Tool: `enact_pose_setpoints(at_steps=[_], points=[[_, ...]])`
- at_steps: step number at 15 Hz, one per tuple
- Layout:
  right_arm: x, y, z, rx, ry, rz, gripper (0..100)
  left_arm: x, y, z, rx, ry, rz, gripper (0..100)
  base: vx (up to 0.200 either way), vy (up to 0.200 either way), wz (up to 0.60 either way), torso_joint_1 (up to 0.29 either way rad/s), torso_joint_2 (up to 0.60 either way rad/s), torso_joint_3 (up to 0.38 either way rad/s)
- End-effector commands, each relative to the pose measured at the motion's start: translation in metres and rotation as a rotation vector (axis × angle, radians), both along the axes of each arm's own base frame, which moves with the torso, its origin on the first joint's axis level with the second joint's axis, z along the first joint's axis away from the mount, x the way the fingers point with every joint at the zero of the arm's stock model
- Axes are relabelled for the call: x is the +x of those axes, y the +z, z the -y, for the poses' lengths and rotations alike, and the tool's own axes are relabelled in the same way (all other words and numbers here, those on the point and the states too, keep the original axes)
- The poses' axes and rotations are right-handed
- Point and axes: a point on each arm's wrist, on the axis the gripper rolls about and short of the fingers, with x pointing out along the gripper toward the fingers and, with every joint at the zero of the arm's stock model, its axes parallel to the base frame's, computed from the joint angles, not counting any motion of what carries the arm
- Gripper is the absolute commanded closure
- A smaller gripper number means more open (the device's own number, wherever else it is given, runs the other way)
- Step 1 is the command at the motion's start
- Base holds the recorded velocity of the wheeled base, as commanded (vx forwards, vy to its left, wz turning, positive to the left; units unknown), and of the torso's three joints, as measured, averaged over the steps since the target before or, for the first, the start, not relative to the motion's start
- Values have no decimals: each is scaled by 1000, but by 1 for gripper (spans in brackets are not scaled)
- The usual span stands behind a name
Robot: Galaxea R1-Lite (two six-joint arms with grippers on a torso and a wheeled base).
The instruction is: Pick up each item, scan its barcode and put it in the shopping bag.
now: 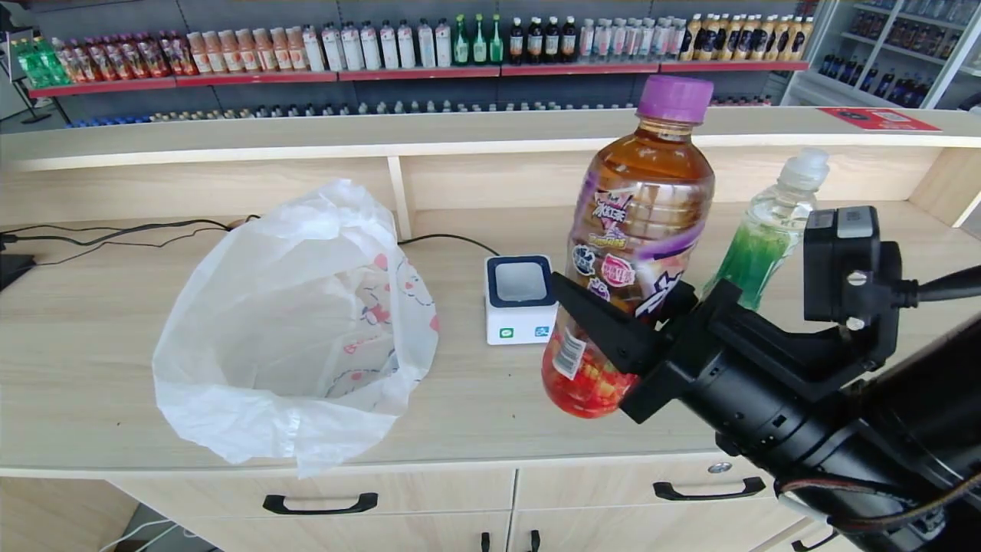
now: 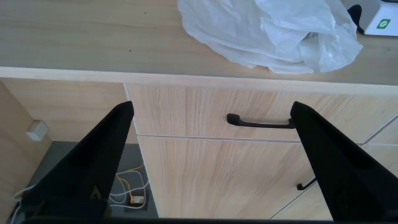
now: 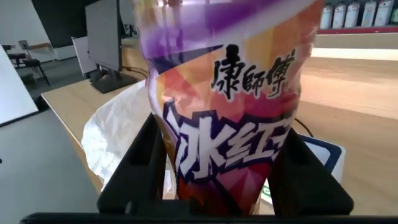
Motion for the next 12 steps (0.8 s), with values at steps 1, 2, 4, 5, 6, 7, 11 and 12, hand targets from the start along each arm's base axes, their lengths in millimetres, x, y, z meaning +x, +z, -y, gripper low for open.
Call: enact_pose_setpoints(at_steps=[1, 2, 4, 5, 6, 7, 11, 12], points=[[5, 4, -3, 5, -79, 22, 100, 0, 0, 0, 0, 0, 0, 0, 0, 0, 0, 0, 0, 0], [7, 6, -3, 4, -138, 35, 100, 0, 0, 0, 0, 0, 0, 0, 0, 0, 0, 0, 0, 0], [9, 10, -2, -8, -243, 57, 100, 0, 0, 0, 0, 0, 1, 0, 0, 0, 0, 0, 0, 0], [11, 12, -2, -11, -262, 72, 100, 0, 0, 0, 0, 0, 0, 0, 0, 0, 0, 0, 0, 0], [12, 16, -3, -13, -280, 94, 100, 0, 0, 0, 0, 0, 1, 0, 0, 0, 0, 0, 0, 0], [15, 24, -6, -33, -313, 152, 100, 0, 0, 0, 0, 0, 0, 0, 0, 0, 0, 0, 0, 0], [22, 45, -5, 20, -413, 201, 100, 0, 0, 0, 1, -1, 0, 0, 0, 0, 0, 0, 0, 0], [22, 46, -5, 27, -419, 199, 100, 0, 0, 0, 1, 0, 0, 0, 0, 0, 0, 0, 0, 0]])
